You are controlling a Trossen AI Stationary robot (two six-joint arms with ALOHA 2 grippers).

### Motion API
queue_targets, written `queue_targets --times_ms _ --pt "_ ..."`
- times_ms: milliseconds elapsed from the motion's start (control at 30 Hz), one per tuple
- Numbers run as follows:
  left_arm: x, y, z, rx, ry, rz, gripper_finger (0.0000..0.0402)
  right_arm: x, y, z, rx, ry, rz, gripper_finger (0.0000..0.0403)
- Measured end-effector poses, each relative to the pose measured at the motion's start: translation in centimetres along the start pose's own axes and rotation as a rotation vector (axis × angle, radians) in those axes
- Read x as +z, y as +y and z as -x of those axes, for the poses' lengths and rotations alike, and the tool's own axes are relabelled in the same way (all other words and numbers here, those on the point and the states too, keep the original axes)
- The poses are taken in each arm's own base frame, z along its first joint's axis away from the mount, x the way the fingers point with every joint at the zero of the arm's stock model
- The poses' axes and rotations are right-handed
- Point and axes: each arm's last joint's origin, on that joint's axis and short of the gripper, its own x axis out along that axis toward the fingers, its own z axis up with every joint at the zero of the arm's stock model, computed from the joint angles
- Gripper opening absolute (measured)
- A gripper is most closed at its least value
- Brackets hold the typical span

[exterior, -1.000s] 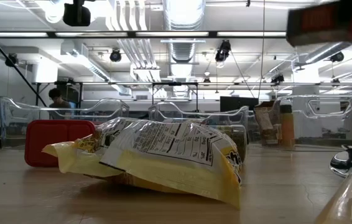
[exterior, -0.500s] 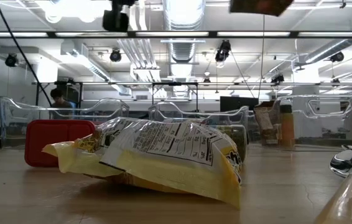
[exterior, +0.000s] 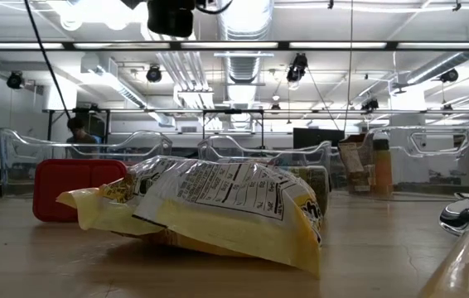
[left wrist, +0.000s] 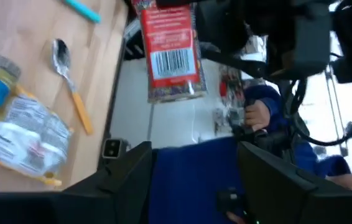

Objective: Pick & Place Food Item
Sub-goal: Put the red seasoning can into the right transparent bin

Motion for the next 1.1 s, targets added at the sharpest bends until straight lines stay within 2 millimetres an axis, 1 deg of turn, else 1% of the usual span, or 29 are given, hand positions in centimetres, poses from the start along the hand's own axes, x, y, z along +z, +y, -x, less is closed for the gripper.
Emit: queue_targets --times_ms 67,233,567,1100 --pt "0.3 0.4 -0.4 0.001 0.018 0.023 0.0253 0.5 -0.2 -0.1 -0.002 -0.010 0.029 0.0306" --pt "1.0 0.9 -1.0 0.012 0.016 0.051 0.0255 1.1 -0.5 -0.5 -0.004 -0.019 0.073 0.0306" --pt "1.7 2.1 -1.9 0.047 0.007 0.026 0.0256 1.3 -0.5 -0.6 0.003 -0.022 0.087 0.0306" --pt "1.7 1.9 -2.3 0.006 0.034 0.020 0.0256 1.3 -0.5 -0.6 0.023 -0.026 0.072 0.0306"
